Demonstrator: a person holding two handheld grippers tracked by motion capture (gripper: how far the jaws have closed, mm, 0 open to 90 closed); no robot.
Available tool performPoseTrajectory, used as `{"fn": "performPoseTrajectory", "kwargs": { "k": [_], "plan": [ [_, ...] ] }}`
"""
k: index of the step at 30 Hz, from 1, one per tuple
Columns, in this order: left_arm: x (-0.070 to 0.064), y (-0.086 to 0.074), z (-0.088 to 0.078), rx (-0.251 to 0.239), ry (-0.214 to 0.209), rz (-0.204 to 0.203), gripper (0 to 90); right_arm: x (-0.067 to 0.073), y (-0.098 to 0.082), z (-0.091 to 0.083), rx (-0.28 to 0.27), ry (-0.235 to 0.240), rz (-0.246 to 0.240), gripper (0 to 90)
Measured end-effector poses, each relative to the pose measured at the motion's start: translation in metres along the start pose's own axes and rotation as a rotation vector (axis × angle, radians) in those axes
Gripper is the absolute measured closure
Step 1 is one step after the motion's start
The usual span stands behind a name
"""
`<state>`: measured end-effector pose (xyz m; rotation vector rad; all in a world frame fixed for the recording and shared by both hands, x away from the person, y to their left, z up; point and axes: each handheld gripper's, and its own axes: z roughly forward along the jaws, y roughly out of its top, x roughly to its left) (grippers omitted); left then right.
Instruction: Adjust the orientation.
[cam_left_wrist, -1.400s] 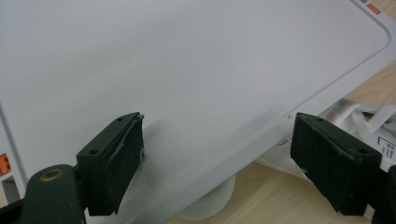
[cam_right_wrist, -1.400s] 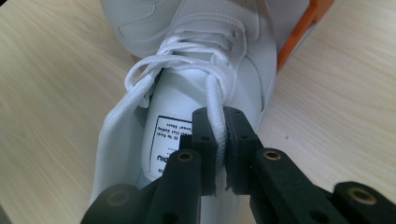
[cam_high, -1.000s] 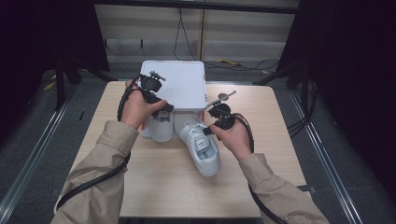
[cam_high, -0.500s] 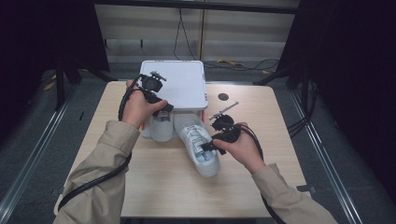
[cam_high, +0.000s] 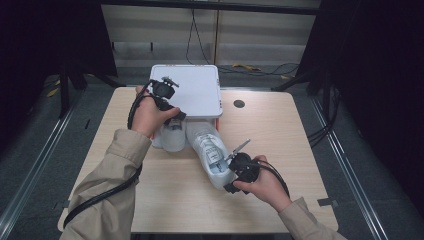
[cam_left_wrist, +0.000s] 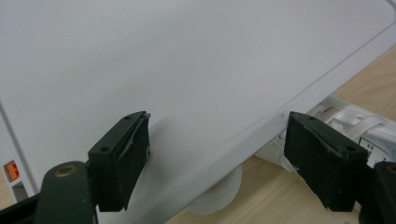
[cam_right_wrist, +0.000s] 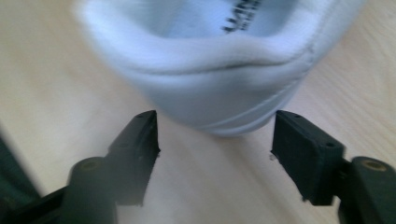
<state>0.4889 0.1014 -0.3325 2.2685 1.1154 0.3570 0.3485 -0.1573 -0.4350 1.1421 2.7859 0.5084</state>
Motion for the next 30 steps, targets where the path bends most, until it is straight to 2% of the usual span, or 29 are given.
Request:
{"fn": "performPoseTrajectory", "kwargs": {
  "k": [2, 3, 4, 5, 7, 10, 11, 12, 13, 16, 19, 20, 22, 25, 30],
  "plan": [
    [0.0, 0.0, 0.0, -0.004, -0.004, 0.0, 23.7, 0.0, 0.0, 0.0, -0.002, 0.001, 0.012, 37.3],
    [-0.001, 0.001, 0.0, -0.001, -0.003, 0.006, 24.0, 0.004, 0.003, 0.0, -0.015, 0.02, 0.034, 37.7],
    [-0.001, 0.001, 0.0, -0.001, -0.003, 0.006, 23.9, 0.004, 0.003, 0.0, -0.015, 0.02, 0.034, 37.7],
    [-0.002, 0.001, 0.001, -0.002, -0.002, 0.01, 23.9, 0.005, 0.005, 0.0, -0.024, 0.058, 0.062, 37.7],
    [-0.003, 0.001, 0.002, -0.004, 0.005, 0.016, 24.2, 0.008, 0.016, 0.001, -0.024, 0.096, 0.102, 38.0],
    [-0.003, 0.001, 0.002, -0.005, 0.006, 0.013, 25.1, 0.007, 0.022, 0.002, -0.026, 0.092, 0.115, 41.5],
    [-0.002, 0.001, 0.001, -0.001, 0.005, 0.01, 25.7, 0.005, 0.028, 0.002, -0.06, 0.106, 0.135, 42.3],
    [-0.001, 0.002, 0.001, -0.001, -0.001, 0.004, 25.7, 0.005, 0.028, 0.002, -0.06, 0.106, 0.135, 42.3],
    [0.002, 0.001, 0.0, -0.01, -0.009, -0.005, 27.0, 0.007, 0.037, -0.001, -0.087, 0.061, 0.117, 43.4],
    [0.003, 0.0, 0.0, -0.015, -0.018, -0.012, 28.3, 0.005, 0.046, 0.001, -0.101, 0.057, 0.131, 43.5],
    [0.007, -0.002, -0.001, -0.035, -0.03, -0.034, 30.8, 0.0, 0.054, 0.011, -0.073, 0.063, 0.137, 43.4],
    [0.008, -0.002, -0.001, -0.037, -0.03, -0.041, 31.5, -0.002, 0.056, 0.013, -0.086, 0.056, 0.139, 43.3],
    [0.007, -0.001, -0.001, -0.034, -0.022, -0.028, 32.0, -0.005, 0.059, 0.014, -0.112, 0.028, 0.145, 43.4],
    [0.006, 0.001, -0.001, -0.018, -0.016, -0.027, 32.2, -0.011, 0.068, 0.018, -0.1, 0.04, 0.138, 41.4],
    [0.007, 0.002, -0.001, -0.009, -0.019, -0.029, 32.6, -0.009, 0.075, 0.019, -0.112, 0.027, 0.123, 41.8]
  ]
}}
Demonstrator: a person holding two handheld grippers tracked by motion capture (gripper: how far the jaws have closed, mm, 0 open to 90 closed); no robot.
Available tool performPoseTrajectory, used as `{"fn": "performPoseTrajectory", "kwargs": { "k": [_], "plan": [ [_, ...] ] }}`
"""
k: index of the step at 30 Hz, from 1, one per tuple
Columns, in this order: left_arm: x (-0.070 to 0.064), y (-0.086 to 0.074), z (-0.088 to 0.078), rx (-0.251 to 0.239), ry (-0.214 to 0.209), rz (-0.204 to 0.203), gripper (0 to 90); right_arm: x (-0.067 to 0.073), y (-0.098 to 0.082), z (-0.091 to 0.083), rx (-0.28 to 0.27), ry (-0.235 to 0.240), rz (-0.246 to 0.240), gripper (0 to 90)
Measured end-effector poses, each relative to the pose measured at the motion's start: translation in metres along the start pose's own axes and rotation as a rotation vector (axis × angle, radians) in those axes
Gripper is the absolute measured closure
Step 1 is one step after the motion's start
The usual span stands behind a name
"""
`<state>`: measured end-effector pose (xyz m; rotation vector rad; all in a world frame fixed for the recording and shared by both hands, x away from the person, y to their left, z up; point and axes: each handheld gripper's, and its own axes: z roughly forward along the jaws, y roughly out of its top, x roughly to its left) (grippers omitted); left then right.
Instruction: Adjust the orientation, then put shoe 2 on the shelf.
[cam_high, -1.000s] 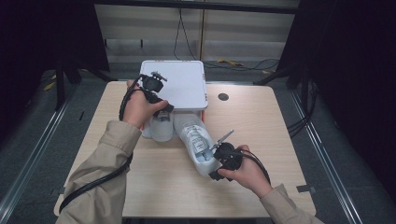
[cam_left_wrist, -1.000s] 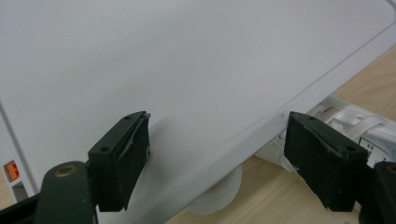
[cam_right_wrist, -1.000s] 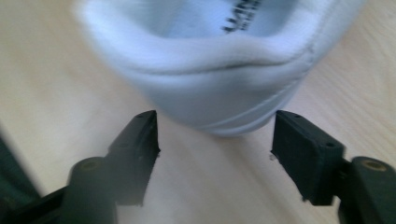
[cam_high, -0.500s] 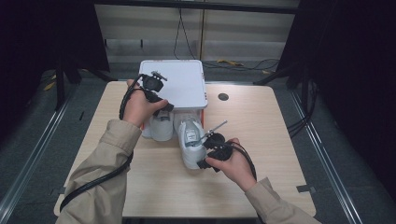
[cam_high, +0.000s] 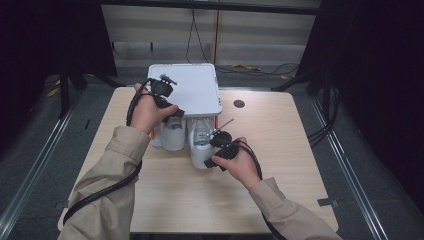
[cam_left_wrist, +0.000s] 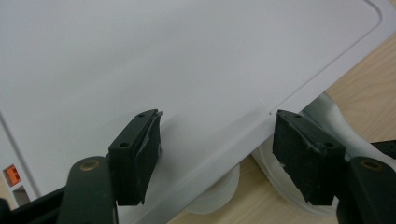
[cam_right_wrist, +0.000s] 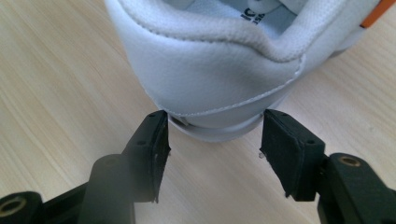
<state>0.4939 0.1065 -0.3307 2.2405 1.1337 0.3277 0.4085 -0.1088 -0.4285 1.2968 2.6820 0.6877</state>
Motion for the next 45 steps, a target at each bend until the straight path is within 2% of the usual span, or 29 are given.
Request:
{"fn": "performPoseTrajectory", "kwargs": {
  "k": [5, 8, 10, 12, 15, 19, 21, 23, 26, 29, 33, 35, 36, 38, 42, 43, 45],
  "plan": [
    [-0.001, -0.001, 0.001, -0.01, 0.003, 0.003, 33.2, -0.004, 0.003, 0.002, -0.014, -0.01, -0.002, 41.8],
    [-0.001, -0.001, 0.0, -0.009, 0.002, 0.003, 33.5, -0.008, 0.01, 0.003, -0.036, -0.008, 0.011, 41.7],
    [-0.001, -0.001, 0.0, -0.008, 0.001, 0.007, 34.6, -0.01, 0.016, 0.004, -0.05, -0.024, 0.01, 41.5],
    [0.0, -0.002, 0.0, -0.012, 0.003, 0.008, 36.1, -0.014, 0.022, 0.006, -0.045, -0.006, 0.024, 39.8],
    [-0.001, -0.001, 0.001, -0.015, 0.007, 0.011, 37.2, -0.016, 0.028, 0.01, -0.031, -0.007, 0.017, 39.4],
    [0.0, 0.0, 0.001, -0.006, 0.005, 0.014, 37.6, -0.013, 0.025, 0.009, -0.038, -0.028, -0.007, 41.6],
    [0.0, 0.001, 0.001, 0.0, 0.001, 0.01, 37.9, -0.014, 0.024, 0.009, -0.047, -0.02, -0.004, 41.5],
    [0.002, 0.001, 0.0, -0.002, -0.003, -0.001, 40.4, -0.016, 0.026, 0.007, -0.061, -0.012, 0.007, 41.8],
    [0.004, 0.001, 0.0, -0.013, -0.013, -0.025, 42.4, -0.016, 0.031, 0.01, -0.055, -0.023, -0.018, 41.9],
    [0.005, 0.001, 0.0, -0.012, -0.003, -0.022, 42.5, -0.017, 0.035, 0.015, -0.039, -0.027, -0.026, 41.7],
    [0.003, 0.003, 0.001, 0.005, 0.005, -0.011, 43.6, -0.023, 0.028, 0.011, -0.05, -0.017, -0.016, 46.0],
    [0.003, 0.003, 0.001, 0.005, 0.007, -0.008, 43.9, -0.026, 0.026, 0.009, -0.03, -0.047, -0.027, 47.4],
    [0.003, 0.003, 0.001, 0.003, 0.008, -0.014, 43.8, -0.026, 0.025, 0.007, -0.033, -0.07, -0.034, 48.0],
    [0.004, 0.003, 0.0, -0.003, 0.0, -0.026, 43.8, -0.027, 0.026, 0.007, -0.038, -0.07, -0.045, 48.1],
    [0.011, 0.012, -0.001, 0.034, -0.011, -0.085, 45.1, -0.025, 0.023, 0.008, -0.054, -0.083, -0.059, 49.0],
    [0.011, 0.015, 0.001, 0.029, -0.005, -0.106, 41.6, -0.025, 0.022, 0.007, -0.059, -0.08, -0.052, 48.8],
    [0.011, 0.024, 0.007, -0.035, -0.014, -0.121, 39.1, -0.027, 0.019, 0.008, -0.065, -0.083, -0.051, 48.6]
  ]
}}
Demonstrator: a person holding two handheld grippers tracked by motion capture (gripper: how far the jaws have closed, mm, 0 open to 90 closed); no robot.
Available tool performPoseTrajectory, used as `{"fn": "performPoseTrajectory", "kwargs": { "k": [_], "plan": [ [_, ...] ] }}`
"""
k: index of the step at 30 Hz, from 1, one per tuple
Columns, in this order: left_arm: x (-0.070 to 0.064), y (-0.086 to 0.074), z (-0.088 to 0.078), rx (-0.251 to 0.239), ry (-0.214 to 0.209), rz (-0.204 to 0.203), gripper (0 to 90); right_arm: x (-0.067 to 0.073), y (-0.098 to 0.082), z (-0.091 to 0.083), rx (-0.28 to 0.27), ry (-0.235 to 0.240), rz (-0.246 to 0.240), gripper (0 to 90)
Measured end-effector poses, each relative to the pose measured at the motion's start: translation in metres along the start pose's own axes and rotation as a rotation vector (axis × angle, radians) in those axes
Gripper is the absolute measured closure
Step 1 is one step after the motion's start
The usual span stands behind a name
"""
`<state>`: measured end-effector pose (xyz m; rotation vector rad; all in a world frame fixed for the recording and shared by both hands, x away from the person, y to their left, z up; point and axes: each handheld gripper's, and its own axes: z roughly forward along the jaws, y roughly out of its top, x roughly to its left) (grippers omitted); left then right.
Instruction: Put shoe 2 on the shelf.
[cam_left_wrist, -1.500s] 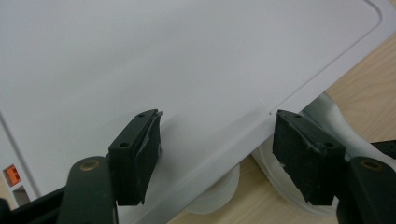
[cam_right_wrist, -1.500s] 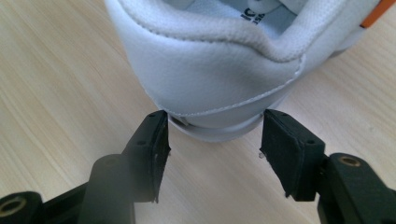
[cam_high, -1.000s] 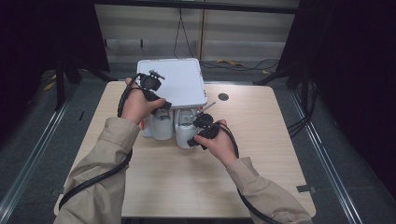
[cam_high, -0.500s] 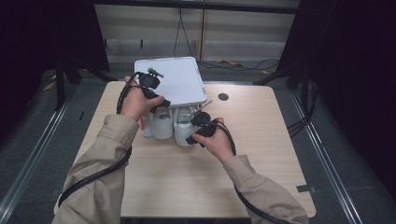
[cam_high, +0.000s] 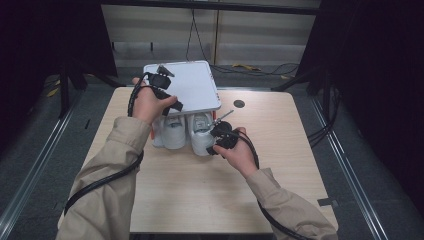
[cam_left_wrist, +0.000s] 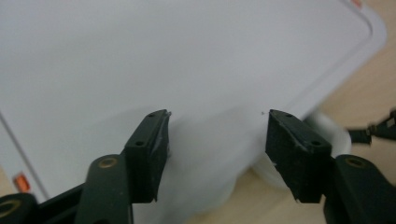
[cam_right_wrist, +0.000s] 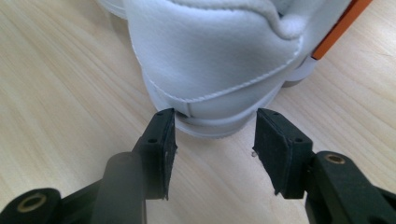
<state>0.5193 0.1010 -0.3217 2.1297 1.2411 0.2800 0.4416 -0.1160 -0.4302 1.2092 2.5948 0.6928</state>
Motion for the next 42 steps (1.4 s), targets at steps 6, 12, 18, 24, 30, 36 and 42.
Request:
{"fn": "performPoseTrajectory", "kwargs": {
  "k": [6, 12, 18, 24, 30, 36, 42],
  "plan": [
    [-0.023, 0.011, 0.022, 0.029, 0.001, 0.061, 39.6, -0.007, -0.002, 0.003, -0.005, 0.034, 0.03, 43.8],
    [-0.021, 0.01, 0.019, 0.054, -0.027, 0.012, 42.9, -0.006, 0.002, 0.001, -0.025, 0.034, 0.028, 45.8],
    [-0.024, 0.011, 0.017, 0.085, -0.04, 0.02, 43.0, 0.002, 0.011, 0.013, -0.012, 0.05, 0.004, 48.3],
    [-0.023, 0.008, 0.017, 0.059, -0.044, 0.027, 43.0, -0.014, 0.001, 0.002, -0.021, -0.02, 0.007, 55.9],
    [-0.023, 0.006, 0.017, 0.053, -0.04, 0.046, 43.0, -0.013, 0.01, 0.008, -0.027, 0.011, 0.021, 53.0],
    [-0.023, 0.007, 0.017, 0.065, -0.038, 0.053, 43.2, -0.007, 0.026, 0.024, -0.055, -0.038, -0.001, 53.9],
    [-0.022, 0.007, 0.017, 0.052, -0.034, 0.061, 44.0, -0.025, 0.03, 0.028, -0.068, -0.058, 0.073, 50.1]
  ]
}}
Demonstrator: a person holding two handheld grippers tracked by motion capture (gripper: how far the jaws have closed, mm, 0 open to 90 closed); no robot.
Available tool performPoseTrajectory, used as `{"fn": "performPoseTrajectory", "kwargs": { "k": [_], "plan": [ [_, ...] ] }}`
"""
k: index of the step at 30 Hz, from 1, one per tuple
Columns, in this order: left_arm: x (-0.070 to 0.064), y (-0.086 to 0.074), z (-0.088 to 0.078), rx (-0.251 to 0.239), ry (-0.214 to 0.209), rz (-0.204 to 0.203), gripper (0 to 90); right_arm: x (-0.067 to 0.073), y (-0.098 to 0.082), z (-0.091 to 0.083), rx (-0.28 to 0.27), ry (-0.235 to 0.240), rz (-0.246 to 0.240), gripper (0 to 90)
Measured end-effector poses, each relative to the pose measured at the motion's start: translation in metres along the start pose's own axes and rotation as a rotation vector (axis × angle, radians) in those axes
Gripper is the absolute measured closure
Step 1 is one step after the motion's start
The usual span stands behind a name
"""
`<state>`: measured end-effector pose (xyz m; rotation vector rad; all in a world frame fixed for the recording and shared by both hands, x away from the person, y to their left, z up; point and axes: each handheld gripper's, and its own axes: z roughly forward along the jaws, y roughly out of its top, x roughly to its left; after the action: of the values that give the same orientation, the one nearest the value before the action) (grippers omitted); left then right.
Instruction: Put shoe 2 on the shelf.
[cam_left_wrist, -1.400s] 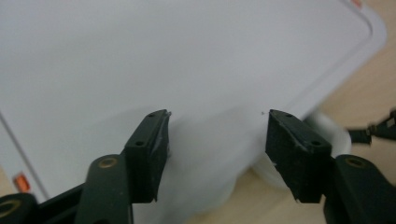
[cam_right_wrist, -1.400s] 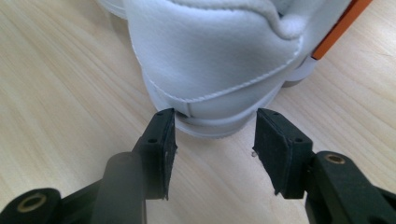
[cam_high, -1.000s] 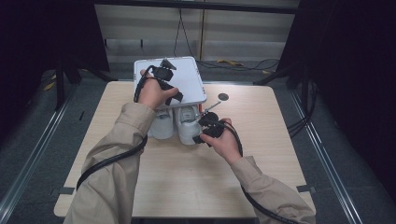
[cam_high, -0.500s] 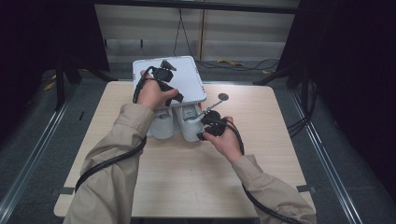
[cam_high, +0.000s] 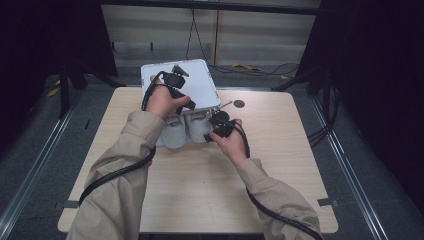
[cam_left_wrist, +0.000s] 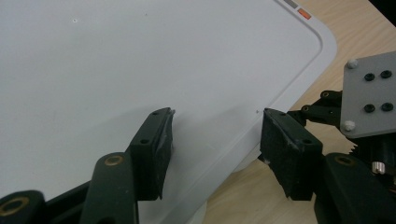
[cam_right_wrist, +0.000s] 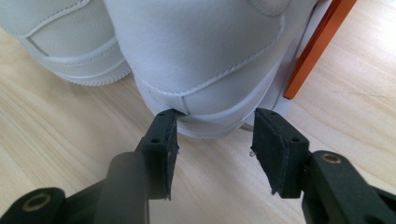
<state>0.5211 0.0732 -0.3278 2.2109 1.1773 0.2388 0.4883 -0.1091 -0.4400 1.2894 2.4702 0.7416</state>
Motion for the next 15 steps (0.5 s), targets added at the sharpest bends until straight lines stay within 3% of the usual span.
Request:
{"fn": "performPoseTrajectory", "kwargs": {
  "k": [5, 7, 8, 9, 11, 12, 13, 14, 15],
  "plan": [
    [-0.002, 0.003, 0.0, 0.011, 0.017, 0.01, 43.9, -0.001, -0.005, 0.001, -0.04, -0.019, 0.002, 50.4],
    [-0.002, 0.004, -0.002, 0.011, 0.006, -0.003, 41.8, -0.002, -0.012, -0.002, -0.029, -0.029, -0.013, 38.0],
    [-0.004, 0.002, -0.005, 0.02, -0.002, -0.019, 37.1, -0.003, -0.018, -0.005, -0.022, -0.008, -0.005, 34.3],
    [-0.007, -0.002, -0.01, 0.024, -0.007, -0.006, 33.3, -0.005, -0.025, -0.01, -0.031, 0.013, 0.0, 31.8],
    [-0.017, -0.014, -0.024, -0.024, -0.021, 0.07, 29.3, -0.009, -0.045, -0.022, -0.025, 0.026, -0.022, 24.1],
    [-0.029, -0.036, -0.039, -0.05, -0.042, 0.132, 26.1, -0.014, -0.068, -0.035, -0.038, 0.051, -0.013, 19.7],
    [-0.029, -0.036, -0.039, -0.05, -0.042, 0.132, 24.9, -0.014, -0.068, -0.035, -0.038, 0.051, -0.013, 19.7],
    [-0.035, -0.05, -0.044, -0.065, -0.069, 0.146, 24.5, -0.019, -0.088, -0.047, -0.034, 0.066, -0.008, 19.4],
    [-0.04, -0.066, -0.046, -0.061, -0.095, 0.173, 24.5, -0.019, -0.088, -0.047, -0.034, 0.066, -0.008, 19.2]
  ]
}}
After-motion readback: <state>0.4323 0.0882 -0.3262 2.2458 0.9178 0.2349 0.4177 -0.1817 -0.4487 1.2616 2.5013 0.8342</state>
